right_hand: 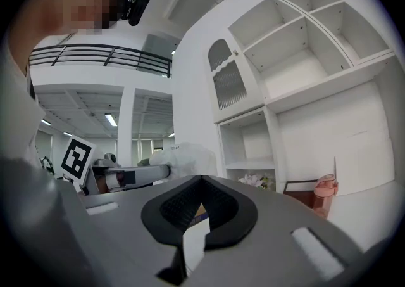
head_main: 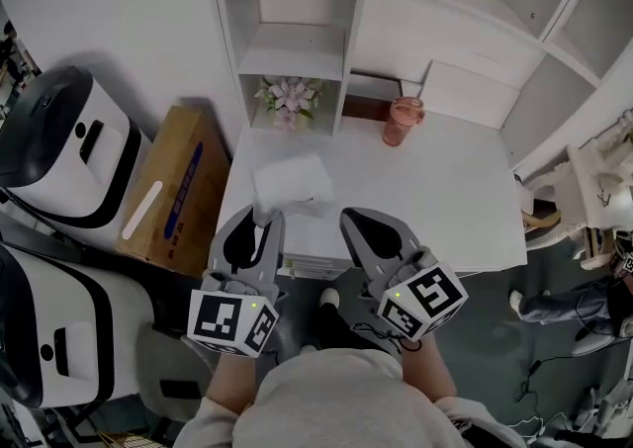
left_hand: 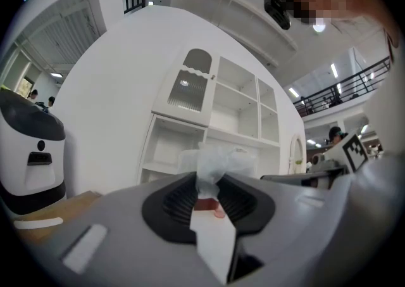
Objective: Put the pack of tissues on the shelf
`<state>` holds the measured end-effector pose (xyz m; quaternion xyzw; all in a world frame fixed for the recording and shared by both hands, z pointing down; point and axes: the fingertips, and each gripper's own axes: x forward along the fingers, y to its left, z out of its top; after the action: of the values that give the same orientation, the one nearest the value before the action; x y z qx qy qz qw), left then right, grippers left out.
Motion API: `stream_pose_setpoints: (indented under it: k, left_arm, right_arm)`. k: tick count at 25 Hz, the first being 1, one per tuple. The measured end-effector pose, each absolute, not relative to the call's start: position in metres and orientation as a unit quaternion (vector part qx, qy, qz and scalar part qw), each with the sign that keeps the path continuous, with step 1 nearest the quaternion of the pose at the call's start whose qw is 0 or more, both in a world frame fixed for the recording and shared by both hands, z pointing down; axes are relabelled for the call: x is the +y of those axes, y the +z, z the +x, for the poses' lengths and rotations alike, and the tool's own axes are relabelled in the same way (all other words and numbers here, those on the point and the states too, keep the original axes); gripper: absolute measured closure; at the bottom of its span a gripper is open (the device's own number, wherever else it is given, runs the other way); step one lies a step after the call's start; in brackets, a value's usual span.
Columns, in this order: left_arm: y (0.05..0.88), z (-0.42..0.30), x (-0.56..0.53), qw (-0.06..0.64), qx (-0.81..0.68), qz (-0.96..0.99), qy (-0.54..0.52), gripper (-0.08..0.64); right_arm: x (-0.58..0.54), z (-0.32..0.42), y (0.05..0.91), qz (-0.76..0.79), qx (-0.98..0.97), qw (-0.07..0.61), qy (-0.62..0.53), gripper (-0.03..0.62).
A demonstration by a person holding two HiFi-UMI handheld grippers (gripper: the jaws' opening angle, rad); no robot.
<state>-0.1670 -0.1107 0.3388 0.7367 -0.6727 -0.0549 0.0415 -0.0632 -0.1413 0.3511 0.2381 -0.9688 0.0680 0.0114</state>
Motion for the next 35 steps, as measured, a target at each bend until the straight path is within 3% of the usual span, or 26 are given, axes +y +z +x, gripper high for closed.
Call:
stream_pose_setpoints:
  k: [35]
  left_arm:
    - [0.344, -0.188, -0.237, 0.049, -0.709, 0.702, -0.047, 0.471]
  right_arm:
    - [-0.280, -0.085, 0.353, 0.193, -0.978, 0.006, 0.079, 0.592]
